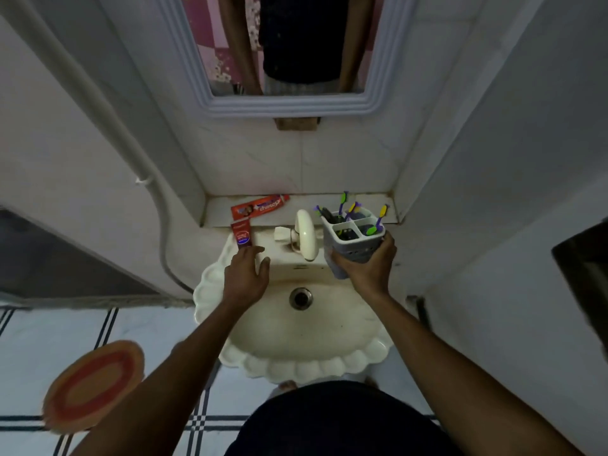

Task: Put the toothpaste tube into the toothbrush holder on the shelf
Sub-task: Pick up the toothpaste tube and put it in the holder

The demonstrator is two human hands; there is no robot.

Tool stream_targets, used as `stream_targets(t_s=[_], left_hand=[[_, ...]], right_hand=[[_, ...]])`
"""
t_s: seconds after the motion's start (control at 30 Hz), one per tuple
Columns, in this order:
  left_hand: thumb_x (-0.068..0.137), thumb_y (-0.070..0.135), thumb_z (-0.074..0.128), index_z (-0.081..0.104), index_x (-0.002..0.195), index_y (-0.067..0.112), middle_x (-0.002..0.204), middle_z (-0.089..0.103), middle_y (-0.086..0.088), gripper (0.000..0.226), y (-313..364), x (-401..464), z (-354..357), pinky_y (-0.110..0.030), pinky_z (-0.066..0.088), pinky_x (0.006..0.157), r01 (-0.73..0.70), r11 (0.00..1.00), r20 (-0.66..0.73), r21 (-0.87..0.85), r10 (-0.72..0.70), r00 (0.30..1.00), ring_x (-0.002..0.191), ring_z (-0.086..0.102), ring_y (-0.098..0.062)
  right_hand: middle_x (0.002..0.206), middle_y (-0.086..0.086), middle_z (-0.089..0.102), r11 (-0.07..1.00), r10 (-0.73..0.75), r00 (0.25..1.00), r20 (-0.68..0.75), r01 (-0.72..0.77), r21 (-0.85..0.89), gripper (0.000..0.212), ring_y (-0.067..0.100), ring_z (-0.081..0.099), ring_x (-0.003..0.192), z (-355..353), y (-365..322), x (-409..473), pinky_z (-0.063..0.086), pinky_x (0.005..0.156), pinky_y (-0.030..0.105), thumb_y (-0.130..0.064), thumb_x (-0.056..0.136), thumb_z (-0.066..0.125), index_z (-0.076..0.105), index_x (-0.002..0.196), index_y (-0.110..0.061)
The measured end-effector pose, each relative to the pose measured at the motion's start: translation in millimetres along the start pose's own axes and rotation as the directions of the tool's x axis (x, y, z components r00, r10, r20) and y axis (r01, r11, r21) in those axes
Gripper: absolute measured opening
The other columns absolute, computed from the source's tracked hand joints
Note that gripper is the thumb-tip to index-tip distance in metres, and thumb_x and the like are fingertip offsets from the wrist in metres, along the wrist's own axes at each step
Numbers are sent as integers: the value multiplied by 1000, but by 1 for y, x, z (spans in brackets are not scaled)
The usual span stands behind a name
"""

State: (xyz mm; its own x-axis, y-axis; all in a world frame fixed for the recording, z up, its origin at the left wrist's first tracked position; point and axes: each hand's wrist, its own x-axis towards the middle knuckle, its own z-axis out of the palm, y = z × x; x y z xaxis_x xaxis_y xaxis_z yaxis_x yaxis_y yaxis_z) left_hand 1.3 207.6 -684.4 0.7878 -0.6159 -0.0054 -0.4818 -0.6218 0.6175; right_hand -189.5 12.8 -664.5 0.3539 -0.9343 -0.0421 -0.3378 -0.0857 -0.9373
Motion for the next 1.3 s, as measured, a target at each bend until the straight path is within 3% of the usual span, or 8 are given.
stream_targets(t_s=[0.17,0.33,0.53,0.7,0.8,0.9,1.03,1.3], left_hand=[[104,34,64,64,126,9,121,66,-15,33,-17,27,5,-48,58,87,143,988,-29,63,-141,990,106,66,-36],[100,33,72,53,136,-1,134,56,-25,53,-17,62,0,-52,57,93,306,952,18,-12,-305,952,109,67,-44],[90,33,84,59,128,5,118,74,-13,54,-31,92,-2,-49,61,94,391,911,57,-130,-387,920,105,74,-34],[65,63,87,70,128,17,112,80,-2,79,-38,99,-3,-49,66,94,445,787,94,-428,-451,887,101,79,-22],[74,46,91,69,125,13,110,77,-11,64,-9,96,-27,-48,70,79,384,692,120,-611,-399,909,100,80,-30],[87,26,89,69,119,11,111,77,-15,40,29,95,-58,-45,70,78,228,686,27,-691,-291,956,103,79,-35],[86,36,92,70,124,11,115,78,-7,50,84,90,-93,-36,69,80,55,739,-66,-672,-133,989,103,79,-25],[93,38,83,70,125,24,108,76,7,37,181,79,-72,-35,69,81,-186,788,-70,-587,179,981,94,80,-13]], right_hand=[[151,5,45,999,28,1000,8,-28,-20,121,11,56,131,23,12,10,43,100,-2,-13,62,113,35,153,4],[162,12,45,997,68,998,-1,-68,-45,137,17,57,136,28,14,3,49,109,24,-33,58,114,28,160,-3],[155,1,43,997,79,997,9,-79,0,138,10,56,135,27,23,6,42,97,-5,-33,55,115,32,161,-8],[154,-1,51,998,64,998,3,-64,10,141,12,62,136,24,20,4,53,107,13,-66,46,108,39,159,-15],[153,-2,55,999,51,999,-17,-51,4,145,13,64,136,21,18,4,59,113,35,-82,41,101,43,158,-19],[152,-4,55,999,53,998,-18,-53,-2,143,13,64,137,20,17,3,59,114,39,-81,42,102,43,158,-21],[153,-8,58,997,80,997,3,-80,6,139,12,66,137,18,19,3,61,113,44,-74,44,108,42,157,-27],[150,-10,62,993,116,986,122,-118,6,133,8,67,133,9,18,5,61,108,29,-60,54,111,33,157,-29]])
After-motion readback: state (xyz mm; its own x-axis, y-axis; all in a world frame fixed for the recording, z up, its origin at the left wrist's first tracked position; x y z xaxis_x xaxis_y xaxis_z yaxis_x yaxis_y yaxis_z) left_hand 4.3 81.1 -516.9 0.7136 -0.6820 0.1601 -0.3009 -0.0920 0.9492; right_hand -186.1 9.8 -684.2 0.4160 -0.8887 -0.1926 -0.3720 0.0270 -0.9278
